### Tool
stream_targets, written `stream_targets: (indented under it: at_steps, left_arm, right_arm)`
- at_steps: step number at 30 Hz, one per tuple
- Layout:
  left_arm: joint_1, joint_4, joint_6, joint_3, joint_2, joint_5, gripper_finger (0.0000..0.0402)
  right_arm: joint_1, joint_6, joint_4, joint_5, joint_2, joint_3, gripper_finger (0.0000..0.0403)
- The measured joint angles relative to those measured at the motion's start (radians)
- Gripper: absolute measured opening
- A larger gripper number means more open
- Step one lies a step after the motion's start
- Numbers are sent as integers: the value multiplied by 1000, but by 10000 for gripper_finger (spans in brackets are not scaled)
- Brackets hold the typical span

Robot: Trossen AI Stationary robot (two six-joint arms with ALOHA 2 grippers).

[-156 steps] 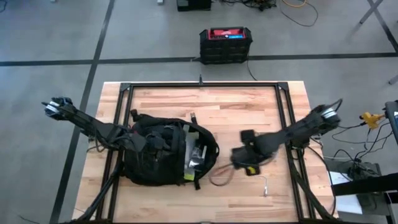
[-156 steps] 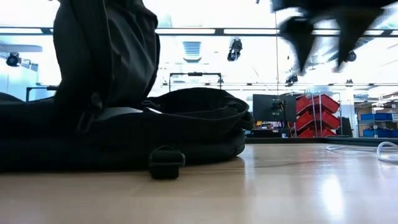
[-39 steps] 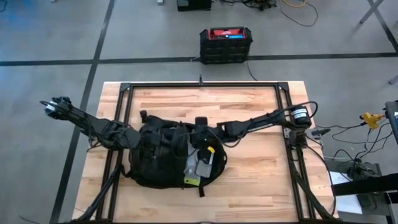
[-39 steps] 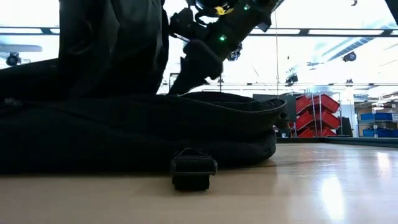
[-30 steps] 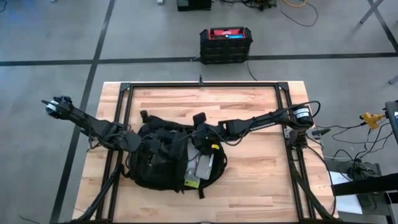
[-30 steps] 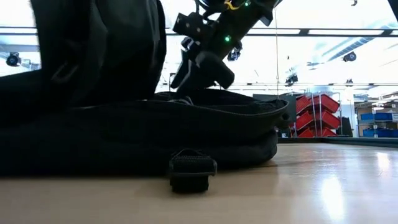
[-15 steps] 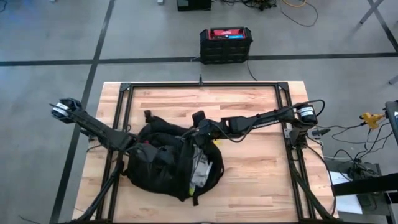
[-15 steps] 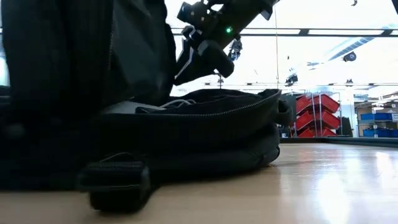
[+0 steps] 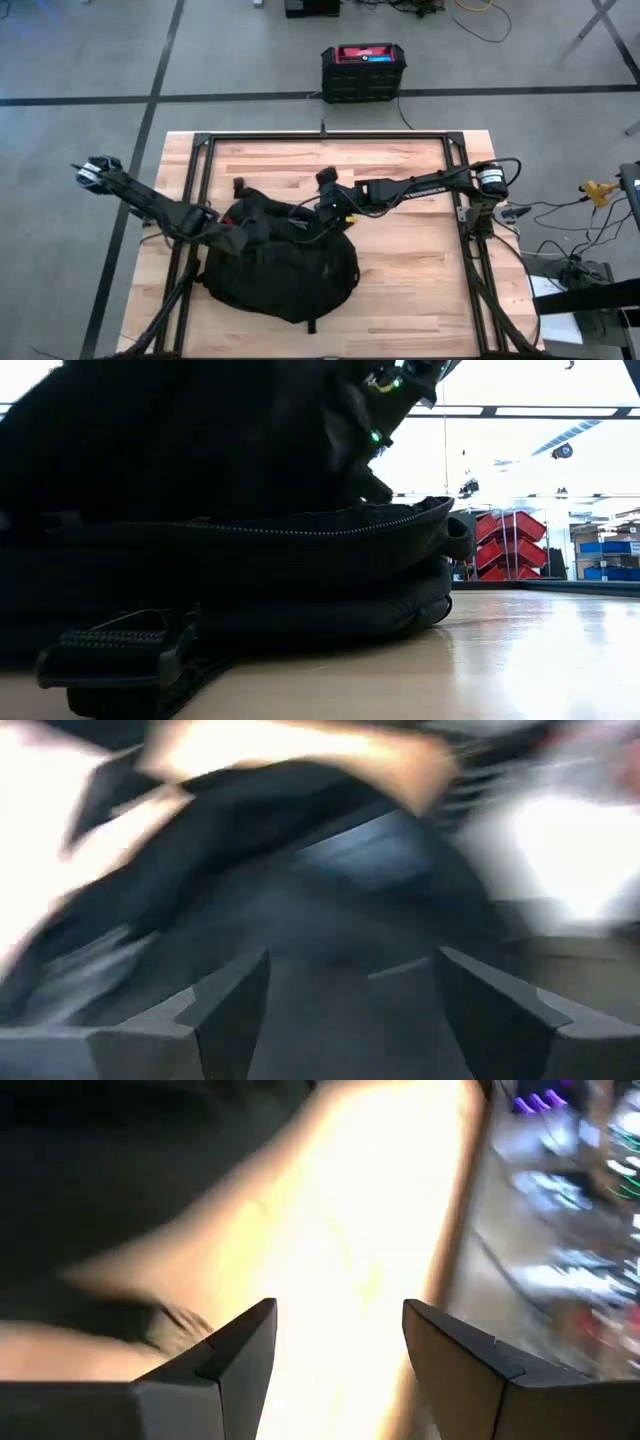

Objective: Unpack backpack
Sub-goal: Close the black backpack

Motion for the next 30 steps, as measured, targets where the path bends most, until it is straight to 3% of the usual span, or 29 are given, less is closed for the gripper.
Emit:
stream_targets:
  at_steps: [2, 7, 12, 16, 19, 23, 30]
  left_arm:
    - [18, 18, -37, -59, -1, -13, 254]
    - [32, 177, -85, -219, 34, -15, 240]
    - [34, 328, -164, -335, 85, -23, 221]
    - [33, 436, -175, -385, 126, -29, 204]
    - [33, 465, -150, -387, 141, -29, 193]
    - [31, 471, -128, -390, 133, -20, 182]
    - [30, 468, -69, -392, 131, -15, 170]
  right_arm:
    - [-5, -27, 3, 46, -13, 0, 204]
    - [-15, -6, 62, -219, -25, 1, 208]
    - [-20, -39, 111, -217, -24, 66, 199]
    - [-40, -33, 146, -357, 17, 124, 186]
    - [-45, -8, 100, -367, 106, 150, 174]
    - [-36, 53, -92, -375, 181, 198, 159]
    - [15, 100, -238, -329, 155, 213, 146]
